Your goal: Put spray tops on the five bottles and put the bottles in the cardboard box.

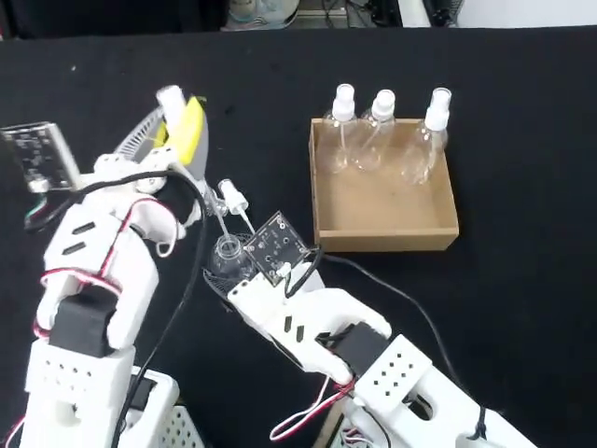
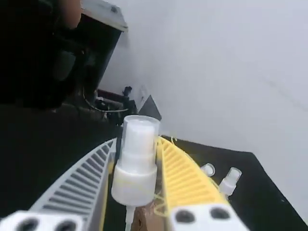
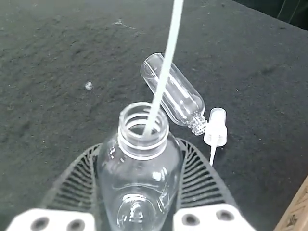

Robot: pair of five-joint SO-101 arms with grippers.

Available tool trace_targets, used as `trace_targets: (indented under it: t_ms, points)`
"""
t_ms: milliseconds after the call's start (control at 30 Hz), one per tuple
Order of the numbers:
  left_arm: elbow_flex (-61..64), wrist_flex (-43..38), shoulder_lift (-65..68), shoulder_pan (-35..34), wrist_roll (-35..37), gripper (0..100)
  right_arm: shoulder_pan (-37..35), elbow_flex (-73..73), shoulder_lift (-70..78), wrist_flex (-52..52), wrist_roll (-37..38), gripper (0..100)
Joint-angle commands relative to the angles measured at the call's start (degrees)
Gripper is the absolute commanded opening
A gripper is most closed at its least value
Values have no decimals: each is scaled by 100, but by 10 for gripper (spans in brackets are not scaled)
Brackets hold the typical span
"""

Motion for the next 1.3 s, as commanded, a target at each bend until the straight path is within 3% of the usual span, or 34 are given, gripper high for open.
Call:
trace_targets:
  t_ms: [0,567,767,1000,1167,1267]
  points:
    - [242,-88,-88,136,35,30,-88,-40,-119,-149,-44,11]
    - [1508,457,-2462,453,-448,30,-88,-48,-119,-149,-44,11]
    - [1516,1389,-2681,462,-422,30,-88,-66,-119,-141,-44,11]
    - [1851,1442,-2681,866,-413,32,-88,-57,-119,-141,-44,11]
    - [2079,967,-2743,1059,-149,181,-88,-48,-119,-141,-44,11]
    - [2053,1248,-2752,1059,79,255,-88,-48,-119,-141,-44,11]
